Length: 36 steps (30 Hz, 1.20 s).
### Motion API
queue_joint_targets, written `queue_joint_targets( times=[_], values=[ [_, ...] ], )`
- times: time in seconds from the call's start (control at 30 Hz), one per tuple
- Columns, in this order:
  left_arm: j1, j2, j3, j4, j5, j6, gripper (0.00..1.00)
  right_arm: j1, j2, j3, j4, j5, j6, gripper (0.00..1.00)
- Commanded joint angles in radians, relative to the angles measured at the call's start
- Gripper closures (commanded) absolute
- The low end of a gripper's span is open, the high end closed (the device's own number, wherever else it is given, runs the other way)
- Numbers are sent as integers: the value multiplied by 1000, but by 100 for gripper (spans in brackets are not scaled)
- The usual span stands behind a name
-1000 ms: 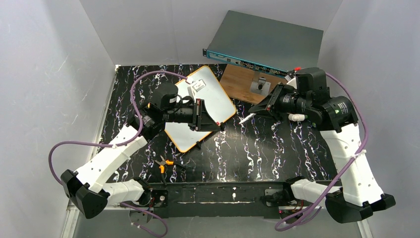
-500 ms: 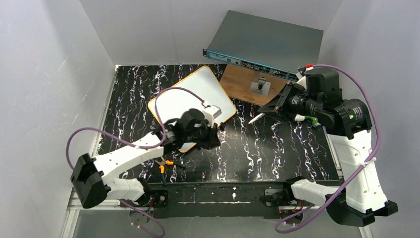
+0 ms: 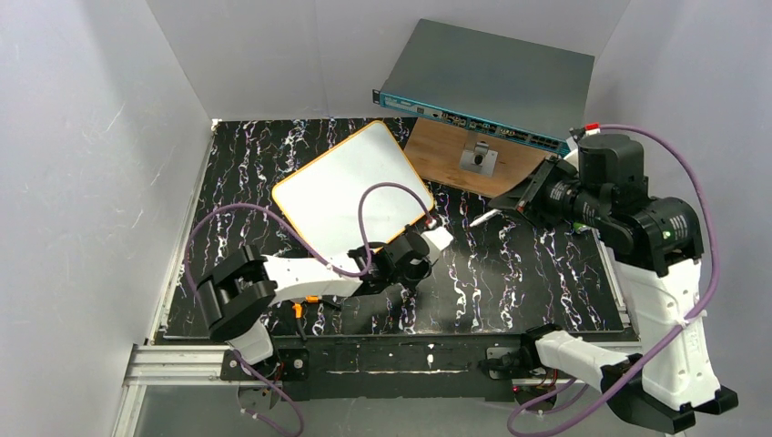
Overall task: Write a sentence on the whiteboard
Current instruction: Place the pen cap at the center of the board.
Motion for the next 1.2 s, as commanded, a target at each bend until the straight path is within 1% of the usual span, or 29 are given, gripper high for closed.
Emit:
queue_joint_targets(
  times=[0.0,0.1,0.2,0.3,0.43,0.6,0.7,0.77,0.8,0.83,0.87,0.93,1.0,1.17],
  values=[
    [-35,60,-8,138,-99,83,100,-3,-58,-22,-2,36,20,99],
    [-39,113,7,149,-88,53,100,-5,-65,-34,-12,35,26,99],
    [-43,140,-15,218,-79,35,100,-5,-58,-37,-15,13,28,99],
    [-43,161,-23,240,-83,4,99,-5,-43,-27,-19,3,26,99],
    [-44,182,-30,275,-60,-33,81,-5,-19,-4,-37,-1,9,99],
    [-44,192,-30,312,-35,-23,58,-5,0,17,-47,-15,-2,99],
    [-43,190,-19,315,-35,-15,46,-5,2,22,-53,-16,-5,99],
    [-43,177,-12,310,-33,-13,34,-5,1,32,-63,-7,-7,99],
    [-43,165,-11,305,-34,-13,25,-5,2,38,-72,-1,-7,99],
    [-43,146,-8,299,-36,-13,12,-5,4,45,-79,7,-8,99],
    [-44,128,-8,289,-36,-16,3,-5,4,54,-84,13,-6,99],
    [-43,75,-4,255,-35,-16,2,-5,3,71,-89,27,0,99],
    [-43,13,-1,187,-26,-13,2,-5,3,84,-88,34,13,99],
    [-41,-190,36,-65,-14,-19,2,-5,-4,117,-90,44,39,99]
  ],
)
